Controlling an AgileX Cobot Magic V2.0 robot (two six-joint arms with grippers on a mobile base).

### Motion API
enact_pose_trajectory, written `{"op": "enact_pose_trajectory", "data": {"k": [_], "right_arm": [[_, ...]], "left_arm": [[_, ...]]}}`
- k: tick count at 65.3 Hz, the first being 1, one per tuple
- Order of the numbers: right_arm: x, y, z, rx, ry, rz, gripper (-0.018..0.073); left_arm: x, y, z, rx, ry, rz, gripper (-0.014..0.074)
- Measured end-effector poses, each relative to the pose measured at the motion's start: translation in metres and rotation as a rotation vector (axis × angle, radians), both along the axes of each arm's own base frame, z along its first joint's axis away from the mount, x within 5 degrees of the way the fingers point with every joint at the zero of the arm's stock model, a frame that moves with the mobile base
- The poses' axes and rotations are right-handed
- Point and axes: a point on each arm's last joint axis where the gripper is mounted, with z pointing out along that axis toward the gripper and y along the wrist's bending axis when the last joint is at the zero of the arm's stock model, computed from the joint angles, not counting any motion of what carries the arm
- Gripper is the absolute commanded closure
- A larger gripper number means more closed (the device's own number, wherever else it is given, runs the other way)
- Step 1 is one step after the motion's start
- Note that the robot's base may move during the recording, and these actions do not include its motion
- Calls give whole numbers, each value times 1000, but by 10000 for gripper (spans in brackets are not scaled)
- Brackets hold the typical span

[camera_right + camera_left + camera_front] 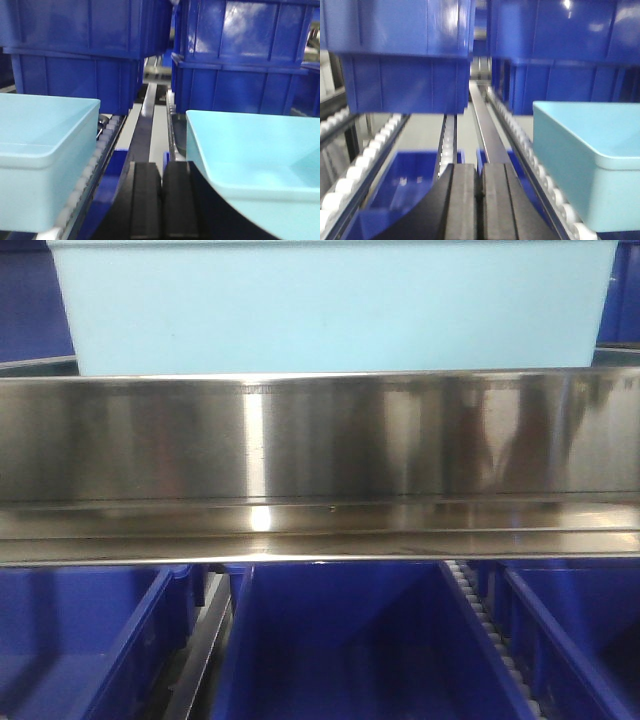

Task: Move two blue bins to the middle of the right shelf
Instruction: 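Move both grippers down toward the walls of the light blue bin, then close both grippers on opposite walls of the light blue bin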

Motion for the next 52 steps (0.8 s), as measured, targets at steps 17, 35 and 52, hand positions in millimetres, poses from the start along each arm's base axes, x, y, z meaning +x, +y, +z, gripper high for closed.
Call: {"op": "enact_pose_trajectory", "data": {"k": [17,35,52], "right_arm": [[43,-3,49,8,98,5,724],[72,-3,57,45,191,20,724],[128,8,78,85,350,113,724]], "left_arm": [[56,-3,41,7,145,2,707],[93,-6,46,-10,244,-4,707],[151,-27,79,7,392,-93,707]]}}
